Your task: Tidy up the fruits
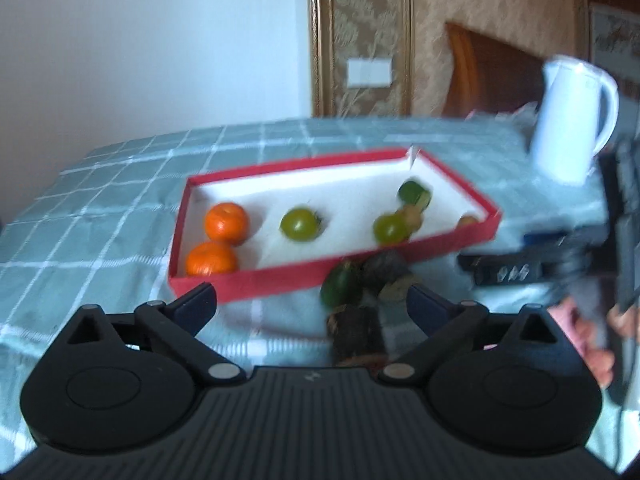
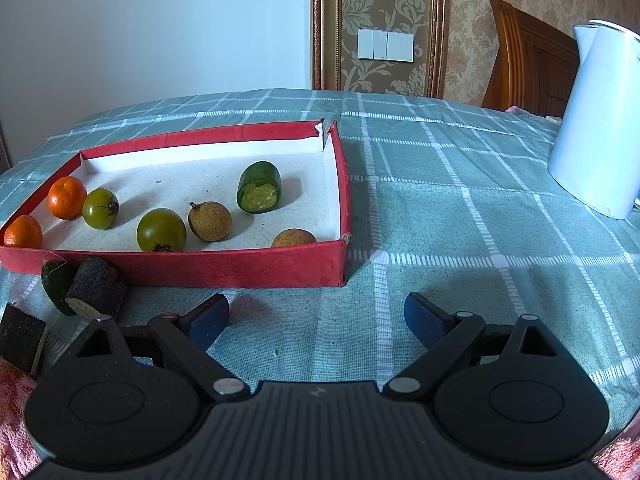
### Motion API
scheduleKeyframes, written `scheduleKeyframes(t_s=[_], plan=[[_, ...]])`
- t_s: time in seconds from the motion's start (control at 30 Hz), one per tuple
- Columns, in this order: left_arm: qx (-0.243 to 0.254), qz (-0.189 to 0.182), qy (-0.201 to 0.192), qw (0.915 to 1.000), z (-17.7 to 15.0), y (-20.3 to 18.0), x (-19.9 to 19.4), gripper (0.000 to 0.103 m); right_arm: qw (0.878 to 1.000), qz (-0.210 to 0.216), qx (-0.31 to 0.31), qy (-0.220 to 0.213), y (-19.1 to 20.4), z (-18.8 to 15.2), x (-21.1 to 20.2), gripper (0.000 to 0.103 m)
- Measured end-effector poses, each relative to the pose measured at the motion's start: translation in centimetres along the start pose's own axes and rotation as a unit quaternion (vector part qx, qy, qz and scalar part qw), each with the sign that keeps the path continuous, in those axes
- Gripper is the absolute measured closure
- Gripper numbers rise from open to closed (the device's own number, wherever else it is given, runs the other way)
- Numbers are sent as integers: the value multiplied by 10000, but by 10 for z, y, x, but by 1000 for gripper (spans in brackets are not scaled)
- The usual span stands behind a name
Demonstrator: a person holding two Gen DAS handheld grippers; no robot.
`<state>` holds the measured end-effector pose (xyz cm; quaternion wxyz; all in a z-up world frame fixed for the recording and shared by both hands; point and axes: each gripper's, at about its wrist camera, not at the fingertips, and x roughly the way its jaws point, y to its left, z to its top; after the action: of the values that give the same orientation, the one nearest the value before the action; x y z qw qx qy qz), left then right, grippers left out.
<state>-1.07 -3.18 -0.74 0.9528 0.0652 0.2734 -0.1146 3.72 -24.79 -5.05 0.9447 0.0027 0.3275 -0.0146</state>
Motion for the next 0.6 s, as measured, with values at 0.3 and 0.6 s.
scheduleKeyframes(t_s=[0.3, 0.6], plan=[[-211, -465, 561, 9971, -11, 3, 24, 63, 10000, -6, -7, -2, 1, 0, 1, 8], [-109, -435, 236, 9987, -7, 5, 9, 73, 10000, -12, -15, -6, 1, 0, 0, 8]])
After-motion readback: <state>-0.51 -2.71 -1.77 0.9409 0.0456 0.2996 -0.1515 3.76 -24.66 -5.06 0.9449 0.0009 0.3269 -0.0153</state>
